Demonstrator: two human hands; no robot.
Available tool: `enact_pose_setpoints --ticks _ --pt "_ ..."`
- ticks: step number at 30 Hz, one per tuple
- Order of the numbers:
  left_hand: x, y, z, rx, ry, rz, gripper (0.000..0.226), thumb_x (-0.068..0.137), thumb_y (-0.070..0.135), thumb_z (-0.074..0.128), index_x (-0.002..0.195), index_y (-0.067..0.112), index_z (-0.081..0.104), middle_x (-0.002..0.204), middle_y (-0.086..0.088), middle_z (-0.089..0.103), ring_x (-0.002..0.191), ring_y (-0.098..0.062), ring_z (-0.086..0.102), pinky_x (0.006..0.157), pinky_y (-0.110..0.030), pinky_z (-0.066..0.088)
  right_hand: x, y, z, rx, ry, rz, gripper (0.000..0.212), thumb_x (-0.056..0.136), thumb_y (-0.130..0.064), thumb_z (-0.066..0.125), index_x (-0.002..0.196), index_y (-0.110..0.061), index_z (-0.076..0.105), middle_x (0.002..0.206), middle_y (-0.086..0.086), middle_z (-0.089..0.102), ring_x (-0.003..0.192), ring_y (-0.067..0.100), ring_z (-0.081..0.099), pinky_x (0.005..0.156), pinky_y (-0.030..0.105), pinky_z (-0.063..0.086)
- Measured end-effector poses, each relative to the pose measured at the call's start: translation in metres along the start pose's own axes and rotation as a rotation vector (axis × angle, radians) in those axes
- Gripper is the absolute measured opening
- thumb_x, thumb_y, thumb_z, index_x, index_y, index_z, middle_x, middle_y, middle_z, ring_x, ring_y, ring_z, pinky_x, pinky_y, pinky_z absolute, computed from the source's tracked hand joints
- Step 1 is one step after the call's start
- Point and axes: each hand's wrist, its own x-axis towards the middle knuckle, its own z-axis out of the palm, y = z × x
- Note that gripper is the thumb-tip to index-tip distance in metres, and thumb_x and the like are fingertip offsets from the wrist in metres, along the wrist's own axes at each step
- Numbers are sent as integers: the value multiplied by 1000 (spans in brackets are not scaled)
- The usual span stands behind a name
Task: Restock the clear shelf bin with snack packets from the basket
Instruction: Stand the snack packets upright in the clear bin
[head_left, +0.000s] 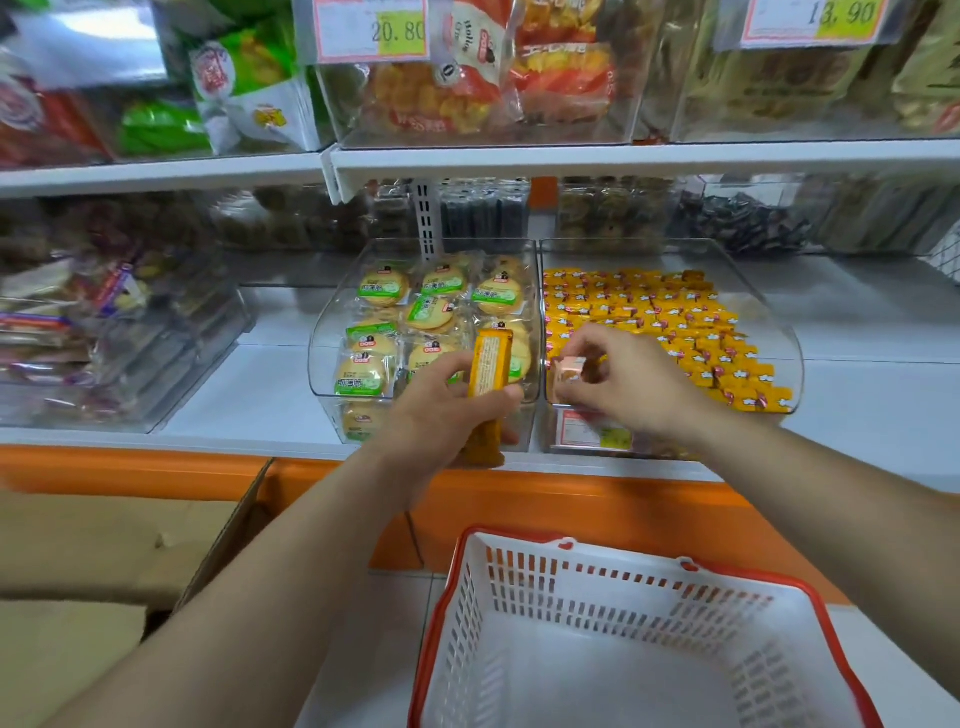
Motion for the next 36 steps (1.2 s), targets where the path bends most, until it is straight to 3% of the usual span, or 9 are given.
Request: enact_pose_setpoints --ticks 2,6,12,16,20,24,28,30,36 --pt "1 0 3 20 10 11 31 92 26 75 119 32 60 95 -4 79 86 -22 78 70 -35 64 -2 -4 0 -110 9 -57 13 85 -42 71 93 -31 68 90 -10 69 79 8 63 69 33 55" --pt "3 1 7 14 17 3 32 92 23 75 121 26 62 98 -6 78 92 -23 76 76 -39 65 -11 -4 3 -185 43 -77 25 90 -46 64 107 -29 73 104 -7 73 91 13 64 79 35 55" --pt "2 5 12 -45 -56 -28 44 92 -2 67 130 18 59 114 -12 75 109 -30 71 95 -48 59 -22 1 5 -212 -34 -90 43 95 -45 57 134 -27 61 129 -4 66 114 19 61 91 34 51" --pt "0 8 18 -9 -58 20 37 89 3 73 121 21 63 109 -7 77 102 -23 74 86 -39 63 -24 -4 -17 -94 -15 -43 55 91 -45 64 143 -33 48 125 -7 56 111 15 56 91 33 47" --pt "-1 11 34 144 -113 126 47 81 3 82 120 23 65 106 -2 77 95 -18 76 79 -31 62 -38 -19 -44 417 10 97 35 93 -45 61 128 -45 55 107 -10 67 91 13 68 77 31 54" --pt "-4 10 54 224 -183 228 50 73 2 88 113 25 68 105 -2 75 90 -12 74 73 -27 59 -57 -24 -54 692 -148 201 20 94 -37 63 97 -17 68 79 5 72 63 19 68 55 32 55" --pt "-4 11 60 214 -112 226 53 61 29 90 109 27 68 106 -4 74 100 -22 73 88 -45 60 -72 -9 -63 976 -157 245 21 77 -18 73 94 -11 64 82 7 69 75 23 69 74 38 62" --pt "-3 12 58 208 -92 211 53 57 37 86 106 26 68 107 -3 74 101 -24 72 89 -45 60 -79 -1 -66 1042 -190 237 26 71 -12 76 95 -12 64 90 5 68 82 24 70 79 39 61" --pt "-4 15 59 94 -92 170 50 67 25 82 113 16 65 105 -5 78 92 -24 76 76 -37 64 -88 1 -61 939 -86 223 36 76 8 77 90 -25 71 104 -3 72 84 19 69 80 39 55"
